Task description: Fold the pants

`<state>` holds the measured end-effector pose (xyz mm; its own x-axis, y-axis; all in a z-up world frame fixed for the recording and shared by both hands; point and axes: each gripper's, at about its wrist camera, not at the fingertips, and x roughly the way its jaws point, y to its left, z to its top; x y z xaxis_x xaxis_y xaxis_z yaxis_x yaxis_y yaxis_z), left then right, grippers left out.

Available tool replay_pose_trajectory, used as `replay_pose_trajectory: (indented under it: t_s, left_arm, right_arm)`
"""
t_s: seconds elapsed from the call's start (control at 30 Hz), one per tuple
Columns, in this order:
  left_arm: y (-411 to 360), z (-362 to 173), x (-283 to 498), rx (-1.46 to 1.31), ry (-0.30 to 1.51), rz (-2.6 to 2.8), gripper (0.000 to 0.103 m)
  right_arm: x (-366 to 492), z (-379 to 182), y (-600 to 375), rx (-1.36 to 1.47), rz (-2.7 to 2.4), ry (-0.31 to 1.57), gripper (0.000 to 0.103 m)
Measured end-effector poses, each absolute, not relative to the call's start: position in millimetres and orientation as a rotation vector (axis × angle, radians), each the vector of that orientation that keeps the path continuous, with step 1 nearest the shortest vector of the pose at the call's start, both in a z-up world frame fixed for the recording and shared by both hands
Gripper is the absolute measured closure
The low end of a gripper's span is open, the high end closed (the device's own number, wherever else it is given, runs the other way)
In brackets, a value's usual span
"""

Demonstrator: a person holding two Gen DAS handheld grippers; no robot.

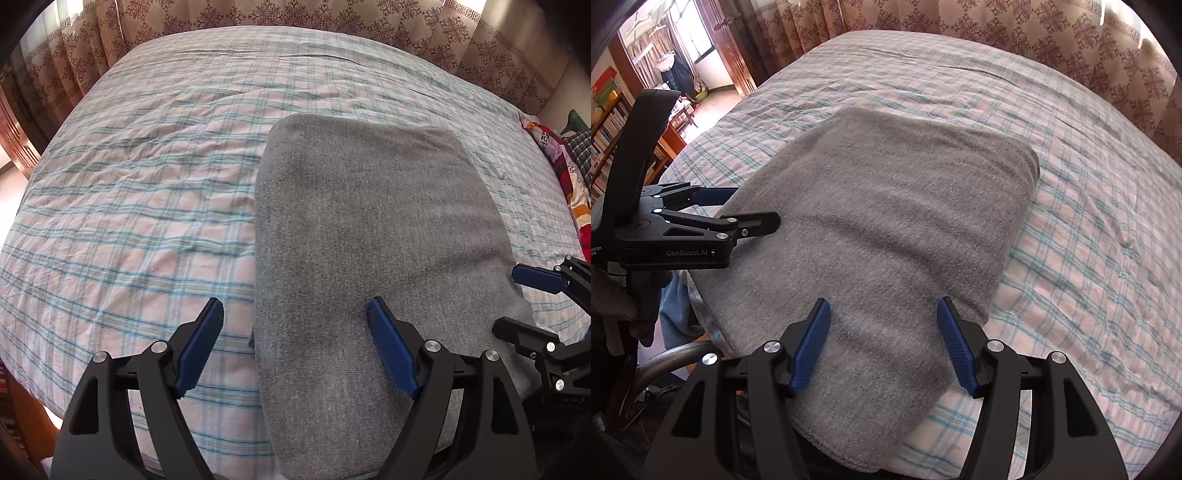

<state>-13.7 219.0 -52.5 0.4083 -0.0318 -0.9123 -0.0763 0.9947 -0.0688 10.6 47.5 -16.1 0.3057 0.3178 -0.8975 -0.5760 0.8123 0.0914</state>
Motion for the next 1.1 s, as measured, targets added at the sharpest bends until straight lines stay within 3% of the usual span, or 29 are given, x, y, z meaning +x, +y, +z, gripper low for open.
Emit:
replay_pose_trajectory:
  t_s: [0.27, 1.1]
  left_arm:
    - [211.5, -43.4, -9.3, -0.030, 1.133, 0.058, 0.020]
    - [203.8, -52.9, 21.1, -0.015, 1.165, 0.052, 0.015]
  right_arm:
    - [36.9, -3.6, 24.2, -0.285, 0.382, 1.008, 0.042]
    - [77.9, -35.9, 17.5, -0.170, 0.373, 1.078, 0.042]
